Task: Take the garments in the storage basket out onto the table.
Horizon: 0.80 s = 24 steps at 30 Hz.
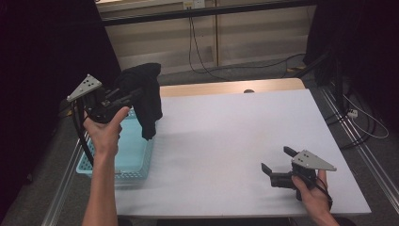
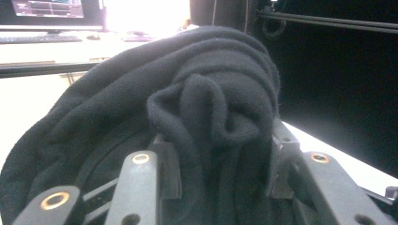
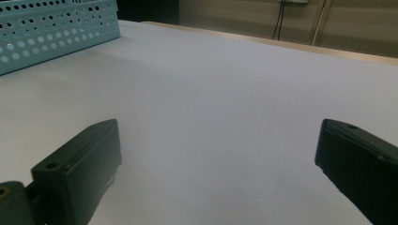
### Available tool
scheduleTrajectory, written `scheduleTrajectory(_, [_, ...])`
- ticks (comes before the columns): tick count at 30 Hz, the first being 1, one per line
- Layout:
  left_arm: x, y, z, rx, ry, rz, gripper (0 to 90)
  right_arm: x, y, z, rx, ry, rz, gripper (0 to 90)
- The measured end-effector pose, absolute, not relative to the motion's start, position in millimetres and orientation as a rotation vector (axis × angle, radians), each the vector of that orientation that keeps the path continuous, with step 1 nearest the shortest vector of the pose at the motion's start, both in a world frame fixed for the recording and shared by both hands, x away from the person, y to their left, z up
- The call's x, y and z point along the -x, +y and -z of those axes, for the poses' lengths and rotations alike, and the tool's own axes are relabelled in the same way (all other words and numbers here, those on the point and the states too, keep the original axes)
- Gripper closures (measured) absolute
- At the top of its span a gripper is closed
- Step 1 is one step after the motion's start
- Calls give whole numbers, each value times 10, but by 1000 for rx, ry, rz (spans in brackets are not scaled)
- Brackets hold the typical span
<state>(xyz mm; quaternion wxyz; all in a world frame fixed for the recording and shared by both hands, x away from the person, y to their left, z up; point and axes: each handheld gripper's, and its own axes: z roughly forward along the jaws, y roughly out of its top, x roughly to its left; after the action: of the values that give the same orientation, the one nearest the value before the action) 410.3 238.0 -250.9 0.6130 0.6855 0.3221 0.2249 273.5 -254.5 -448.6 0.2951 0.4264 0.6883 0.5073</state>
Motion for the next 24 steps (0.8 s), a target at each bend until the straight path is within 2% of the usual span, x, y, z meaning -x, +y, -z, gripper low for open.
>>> scheduleTrajectory(24, [-4175,1796,2524,-1656,681,-451,577,-2737,-2553,4484,-1132,1828,-1341,8])
